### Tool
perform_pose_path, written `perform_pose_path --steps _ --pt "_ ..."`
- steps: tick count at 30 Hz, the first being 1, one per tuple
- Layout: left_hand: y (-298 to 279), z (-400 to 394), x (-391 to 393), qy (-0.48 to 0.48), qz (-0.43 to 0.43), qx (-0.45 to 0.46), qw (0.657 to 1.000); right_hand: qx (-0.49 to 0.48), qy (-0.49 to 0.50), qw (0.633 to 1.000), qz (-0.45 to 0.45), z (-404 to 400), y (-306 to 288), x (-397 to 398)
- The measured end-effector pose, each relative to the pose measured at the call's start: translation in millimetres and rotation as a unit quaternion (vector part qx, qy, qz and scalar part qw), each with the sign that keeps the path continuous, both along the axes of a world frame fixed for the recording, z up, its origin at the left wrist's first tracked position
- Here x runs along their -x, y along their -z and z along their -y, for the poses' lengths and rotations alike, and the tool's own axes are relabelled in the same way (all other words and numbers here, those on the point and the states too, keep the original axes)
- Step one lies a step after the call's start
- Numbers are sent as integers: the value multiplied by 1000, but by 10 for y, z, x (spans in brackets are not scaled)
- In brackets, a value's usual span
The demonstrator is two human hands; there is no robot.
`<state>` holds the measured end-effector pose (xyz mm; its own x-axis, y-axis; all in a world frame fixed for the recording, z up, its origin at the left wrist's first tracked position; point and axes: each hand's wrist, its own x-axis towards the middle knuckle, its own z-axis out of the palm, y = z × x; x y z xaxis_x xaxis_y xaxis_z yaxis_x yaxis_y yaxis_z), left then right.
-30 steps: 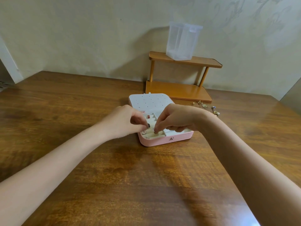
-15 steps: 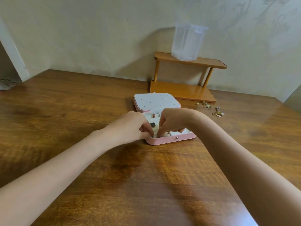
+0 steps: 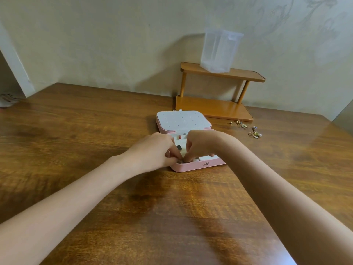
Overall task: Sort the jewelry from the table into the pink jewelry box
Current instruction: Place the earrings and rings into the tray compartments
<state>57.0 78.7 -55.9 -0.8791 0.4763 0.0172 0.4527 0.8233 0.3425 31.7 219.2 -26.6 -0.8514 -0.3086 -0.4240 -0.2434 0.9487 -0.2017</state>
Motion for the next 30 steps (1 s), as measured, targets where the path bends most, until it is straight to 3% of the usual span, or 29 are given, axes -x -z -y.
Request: perform_pose_path --steps 9,12,14,16,19,21,23,30 --pt "-22 8 45 20 4 6 1000 87 87 992 38 -214 -167 75" --pt "-40 46 64 3 4 -44 999 216 166 962 -2 -325 -197 115" --pt "-58 51 90 -16 -19 -84 996 373 236 896 47 -363 -159 111" --pt "-79 15 122 -40 -53 -142 988 510 284 796 157 -365 -94 86" --pt "-102 -89 174 -70 -87 -203 973 621 317 670 254 -384 1 75" --pt "-95 -148 207 -80 -84 -227 967 653 316 631 274 -397 14 68" --pt "-78 -188 238 -85 -74 -240 964 667 309 621 272 -409 16 72" --pt "-29 -255 264 -76 -92 -200 973 665 291 638 258 -413 12 105"
